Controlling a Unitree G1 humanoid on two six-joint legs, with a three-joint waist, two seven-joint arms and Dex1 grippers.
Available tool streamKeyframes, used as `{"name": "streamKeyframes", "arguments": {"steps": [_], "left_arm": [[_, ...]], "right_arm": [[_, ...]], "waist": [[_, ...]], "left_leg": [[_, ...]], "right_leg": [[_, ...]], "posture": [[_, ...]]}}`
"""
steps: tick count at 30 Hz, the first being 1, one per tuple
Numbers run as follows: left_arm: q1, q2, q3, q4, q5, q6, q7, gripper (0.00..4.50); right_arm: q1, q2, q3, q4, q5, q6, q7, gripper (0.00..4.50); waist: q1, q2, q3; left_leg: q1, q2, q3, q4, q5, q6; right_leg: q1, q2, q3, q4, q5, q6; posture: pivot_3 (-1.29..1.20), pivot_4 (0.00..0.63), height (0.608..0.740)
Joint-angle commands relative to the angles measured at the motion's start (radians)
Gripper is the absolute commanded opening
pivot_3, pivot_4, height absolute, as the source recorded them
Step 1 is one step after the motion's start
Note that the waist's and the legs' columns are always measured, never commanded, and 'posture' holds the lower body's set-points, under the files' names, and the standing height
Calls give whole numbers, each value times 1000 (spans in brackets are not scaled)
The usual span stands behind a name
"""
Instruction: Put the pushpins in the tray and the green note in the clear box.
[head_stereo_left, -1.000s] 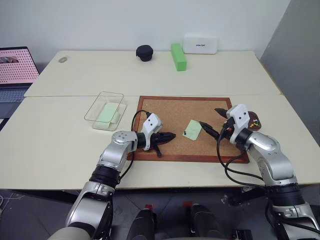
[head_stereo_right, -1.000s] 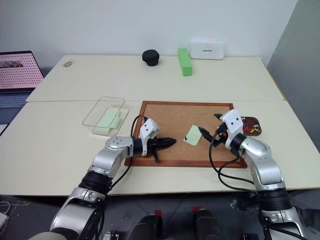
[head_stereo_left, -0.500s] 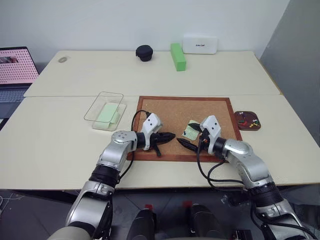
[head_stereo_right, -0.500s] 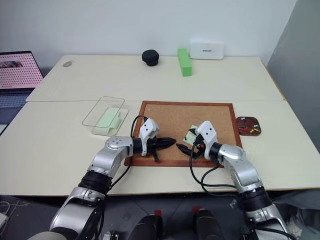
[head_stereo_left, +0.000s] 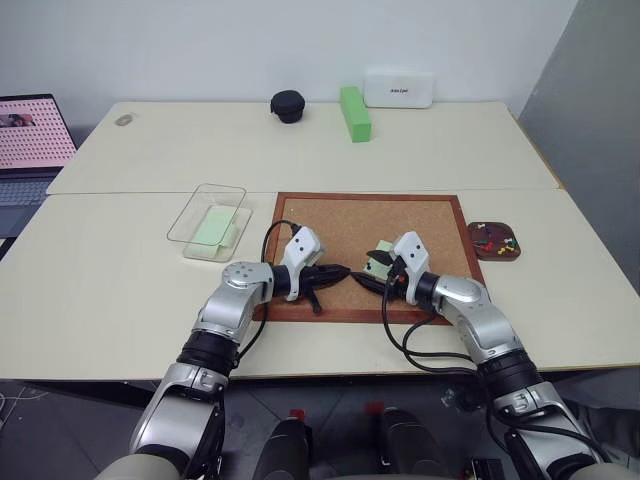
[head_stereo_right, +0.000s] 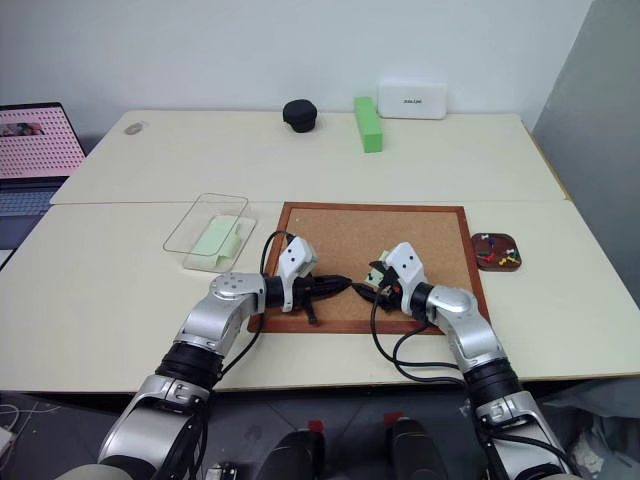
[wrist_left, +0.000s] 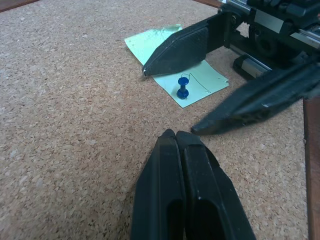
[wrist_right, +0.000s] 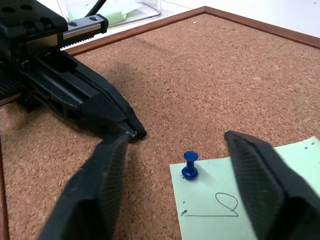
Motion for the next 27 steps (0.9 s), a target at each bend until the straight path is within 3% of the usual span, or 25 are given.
{"name": "streamKeyframes", "arguments": {"steps": [1, 5, 11, 17, 27], "left_arm": [[11, 4, -9, -8, 3, 11, 1, 0], [10, 4, -8, -6, 3, 10, 1, 0], [7, -1, -9, -4, 2, 10, 3, 0], [6, -2, -9, -3, 3, 10, 4, 0], [15, -7, -13, -7, 5, 3, 6, 0]], "right_arm": [[-23, 9, -8, 7, -4, -22, 15, 2055], [-25, 9, -9, 11, -9, -23, 16, 1121], [-26, -4, -10, 19, -32, -33, 9, 70], [-33, -40, -5, -37, -109, -53, -33, 22], [18, -135, -28, -395, -91, 80, -16, 22]], "waist": [[0, 0, 0], [0, 0, 0], [0, 0, 0], [0, 0, 0], [5, 1, 0]], "left_leg": [[0, 0, 0, 0, 0, 0], [0, 0, 0, 0, 0, 0], [0, 0, 0, 0, 0, 0], [0, 0, 0, 0, 0, 0], [-7, -1, -1, 0, 0, 0]], "right_leg": [[0, 0, 0, 0, 0, 0], [0, 0, 0, 0, 0, 0], [0, 0, 0, 0, 0, 0], [0, 0, 0, 0, 0, 0], [-5, -1, 0, -1, 0, 0]], "posture": [[0, 150, 740], [0, 150, 740], [0, 150, 740], [0, 150, 740], [0, 150, 740]]}}
